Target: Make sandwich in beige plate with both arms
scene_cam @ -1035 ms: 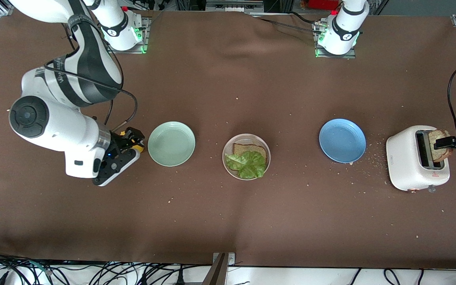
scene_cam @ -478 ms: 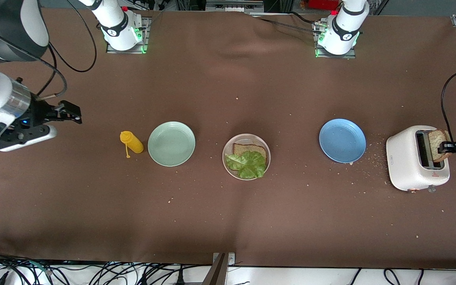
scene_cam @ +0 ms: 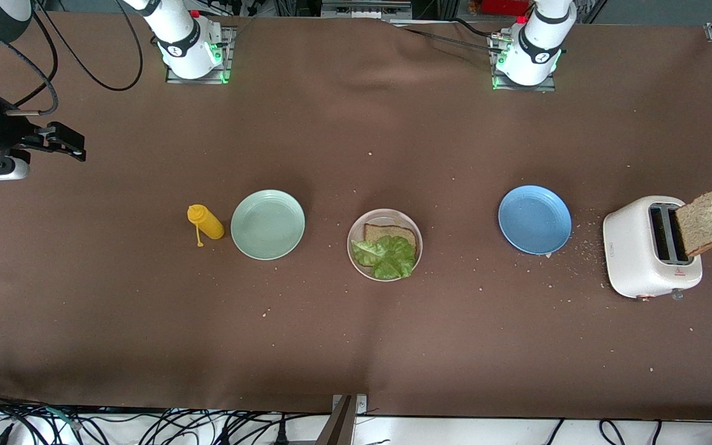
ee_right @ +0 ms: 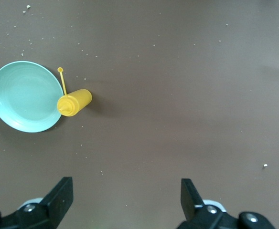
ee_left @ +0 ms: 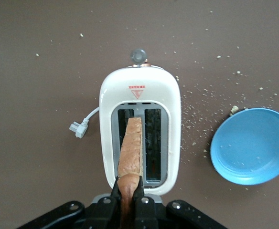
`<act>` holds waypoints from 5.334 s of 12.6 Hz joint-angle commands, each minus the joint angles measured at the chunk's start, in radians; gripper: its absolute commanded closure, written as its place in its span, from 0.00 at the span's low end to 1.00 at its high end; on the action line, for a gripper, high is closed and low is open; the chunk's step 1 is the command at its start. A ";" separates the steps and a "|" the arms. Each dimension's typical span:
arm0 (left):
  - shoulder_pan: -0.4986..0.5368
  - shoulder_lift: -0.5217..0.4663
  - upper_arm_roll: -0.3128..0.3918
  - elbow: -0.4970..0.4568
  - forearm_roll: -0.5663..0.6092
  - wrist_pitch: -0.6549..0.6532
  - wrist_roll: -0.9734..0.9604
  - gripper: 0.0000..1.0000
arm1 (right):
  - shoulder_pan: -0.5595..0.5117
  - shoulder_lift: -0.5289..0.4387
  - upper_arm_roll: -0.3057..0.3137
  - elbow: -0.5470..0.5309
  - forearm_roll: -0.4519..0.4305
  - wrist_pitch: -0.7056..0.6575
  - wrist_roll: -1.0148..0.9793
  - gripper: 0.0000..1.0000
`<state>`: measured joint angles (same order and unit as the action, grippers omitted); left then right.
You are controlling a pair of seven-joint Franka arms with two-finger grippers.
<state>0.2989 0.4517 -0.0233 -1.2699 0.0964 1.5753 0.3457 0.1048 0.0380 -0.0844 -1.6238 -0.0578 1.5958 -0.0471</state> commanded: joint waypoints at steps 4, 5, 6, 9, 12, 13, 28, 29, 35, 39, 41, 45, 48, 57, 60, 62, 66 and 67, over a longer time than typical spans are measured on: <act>-0.121 0.027 -0.009 0.090 -0.344 -0.212 -0.046 1.00 | -0.088 -0.069 0.021 -0.065 0.026 0.086 0.006 0.00; -0.168 0.059 -0.009 0.068 -0.431 -0.227 -0.086 1.00 | -0.088 -0.066 0.021 -0.059 0.026 0.082 0.004 0.00; -0.196 0.082 -0.010 0.066 -0.504 -0.233 -0.096 1.00 | -0.083 -0.059 0.025 -0.054 0.024 0.072 0.003 0.00; -0.291 0.215 -0.009 0.079 -0.850 -0.219 -0.201 1.00 | -0.082 -0.063 0.046 -0.051 0.029 0.055 0.006 0.00; -0.443 0.243 -0.006 0.063 -0.897 -0.030 -0.263 1.00 | -0.082 -0.063 0.048 -0.053 0.065 0.020 0.016 0.00; -0.483 0.260 -0.007 0.061 -0.900 0.029 -0.298 1.00 | -0.082 -0.063 0.046 -0.051 0.069 0.020 0.010 0.00; -0.682 0.360 -0.007 -0.069 -0.980 0.495 -0.415 1.00 | -0.082 -0.064 0.046 -0.044 0.065 0.020 0.007 0.00; -0.682 0.360 -0.007 -0.077 -0.978 0.497 -0.413 1.00 | -0.082 -0.064 0.048 -0.044 0.065 0.020 0.007 0.00; -0.635 0.348 0.000 -0.105 -0.828 0.480 -0.402 0.00 | -0.082 -0.064 0.048 -0.044 0.065 0.018 0.003 0.00; -0.531 0.322 0.003 -0.101 -0.732 0.433 -0.402 0.00 | -0.083 -0.063 0.044 -0.044 0.069 0.006 0.004 0.00; -0.476 0.294 0.003 -0.101 -0.611 0.427 -0.404 0.00 | -0.083 -0.063 0.044 -0.044 0.069 -0.020 0.006 0.00; -0.370 0.251 0.002 -0.094 -0.396 0.295 -0.395 0.00 | -0.082 -0.061 0.048 -0.036 0.069 -0.016 0.013 0.00; -0.343 0.203 0.005 -0.097 -0.241 0.214 -0.376 0.00 | -0.082 -0.059 0.051 -0.030 0.067 -0.019 0.016 0.00; -0.293 0.136 0.003 -0.088 -0.159 0.152 -0.366 0.00 | -0.082 -0.059 0.051 -0.030 0.067 -0.020 0.016 0.00; -0.293 0.072 0.008 -0.086 -0.159 0.088 -0.373 0.00 | -0.080 -0.061 0.051 -0.030 0.067 -0.020 0.016 0.00; -0.293 0.012 0.008 -0.085 -0.103 0.077 -0.372 0.00 | -0.077 -0.061 0.057 -0.028 0.064 -0.010 0.016 0.00; -0.281 -0.106 0.006 -0.107 -0.078 -0.024 -0.372 0.00 | -0.076 -0.063 0.069 -0.028 0.056 -0.017 0.016 0.00; -0.277 -0.160 0.005 -0.149 -0.067 -0.058 -0.369 0.00 | -0.076 -0.063 0.069 -0.028 0.056 -0.020 0.016 0.00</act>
<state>0.0100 0.3922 -0.0117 -1.3395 -0.0115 1.5557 -0.0315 0.0304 -0.0094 -0.0153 -1.6505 -0.0060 1.5878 -0.0407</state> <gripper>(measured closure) 0.000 0.000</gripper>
